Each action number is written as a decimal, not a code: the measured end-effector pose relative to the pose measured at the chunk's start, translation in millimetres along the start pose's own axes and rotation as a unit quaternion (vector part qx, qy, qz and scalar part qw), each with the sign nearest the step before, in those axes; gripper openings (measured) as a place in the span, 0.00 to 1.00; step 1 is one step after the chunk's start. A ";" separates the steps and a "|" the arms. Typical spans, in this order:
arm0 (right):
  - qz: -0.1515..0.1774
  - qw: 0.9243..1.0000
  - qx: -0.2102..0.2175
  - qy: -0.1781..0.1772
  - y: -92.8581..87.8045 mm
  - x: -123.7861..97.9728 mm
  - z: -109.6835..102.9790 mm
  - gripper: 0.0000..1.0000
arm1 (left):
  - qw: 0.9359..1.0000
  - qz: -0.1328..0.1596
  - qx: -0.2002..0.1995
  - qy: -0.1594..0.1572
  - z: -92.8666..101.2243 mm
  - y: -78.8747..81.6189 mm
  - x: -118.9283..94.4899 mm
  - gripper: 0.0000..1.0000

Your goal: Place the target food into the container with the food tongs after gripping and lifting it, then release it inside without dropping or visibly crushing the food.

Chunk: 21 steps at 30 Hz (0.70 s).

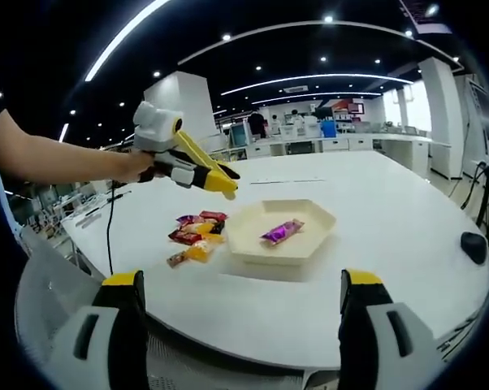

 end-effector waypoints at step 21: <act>-0.006 1.000 0.003 0.005 -1.0 0.8 -0.8 0.99 | 0.999 -0.016 -0.029 0.031 -6.0 -43.7 -40.0 0.23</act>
Point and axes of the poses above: the point that each gripper's makers call its tool centre point, and the gripper's own axes: x roughly forward along the fingers, z roughly to its right, y roughly out of its top, the point moved 7 cm from there along -x, roughly backward along the fingers, and after that the axes turned 2 degrees about -z, right-handed, at the moved point
